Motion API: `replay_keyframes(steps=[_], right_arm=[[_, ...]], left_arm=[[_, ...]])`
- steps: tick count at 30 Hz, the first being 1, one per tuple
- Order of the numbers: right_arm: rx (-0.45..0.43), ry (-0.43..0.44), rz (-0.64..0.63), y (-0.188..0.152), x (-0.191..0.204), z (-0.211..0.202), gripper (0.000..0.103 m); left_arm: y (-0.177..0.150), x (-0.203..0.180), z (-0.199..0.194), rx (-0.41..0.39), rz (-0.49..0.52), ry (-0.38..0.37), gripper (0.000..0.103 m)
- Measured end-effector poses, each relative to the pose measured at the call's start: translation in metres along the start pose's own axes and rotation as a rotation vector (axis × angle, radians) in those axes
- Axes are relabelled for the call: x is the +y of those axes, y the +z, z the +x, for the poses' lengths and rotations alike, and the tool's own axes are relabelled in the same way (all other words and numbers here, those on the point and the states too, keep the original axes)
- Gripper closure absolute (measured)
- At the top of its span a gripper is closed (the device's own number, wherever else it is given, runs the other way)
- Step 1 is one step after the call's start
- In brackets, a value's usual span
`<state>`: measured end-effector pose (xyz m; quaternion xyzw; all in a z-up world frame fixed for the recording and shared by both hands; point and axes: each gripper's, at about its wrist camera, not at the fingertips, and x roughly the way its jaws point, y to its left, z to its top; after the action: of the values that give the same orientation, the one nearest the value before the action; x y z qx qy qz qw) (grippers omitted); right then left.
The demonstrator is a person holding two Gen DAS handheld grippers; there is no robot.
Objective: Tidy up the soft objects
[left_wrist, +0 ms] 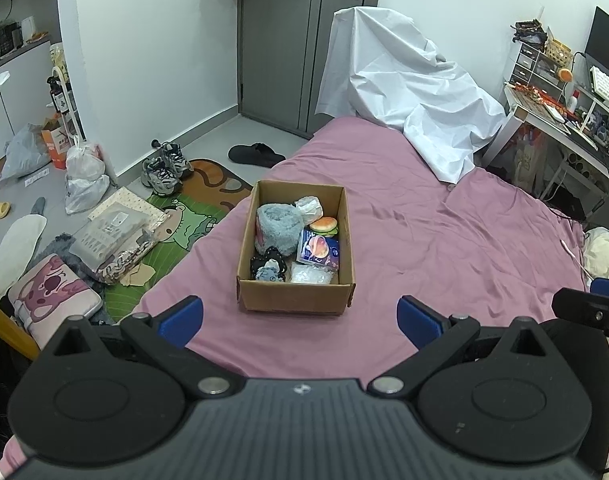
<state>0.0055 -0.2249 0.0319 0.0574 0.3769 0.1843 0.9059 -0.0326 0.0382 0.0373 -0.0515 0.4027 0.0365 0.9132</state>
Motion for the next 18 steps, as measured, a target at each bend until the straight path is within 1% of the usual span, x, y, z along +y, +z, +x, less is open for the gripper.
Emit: replay_keyframes(steps=[18], right_arm=[[0.008, -0.021, 0.002, 0.0019, 0.0035, -0.0003, 0.000]], left_arm=[[-0.0021, 0.0001, 0.0013, 0.004, -0.001, -0.004, 0.001]])
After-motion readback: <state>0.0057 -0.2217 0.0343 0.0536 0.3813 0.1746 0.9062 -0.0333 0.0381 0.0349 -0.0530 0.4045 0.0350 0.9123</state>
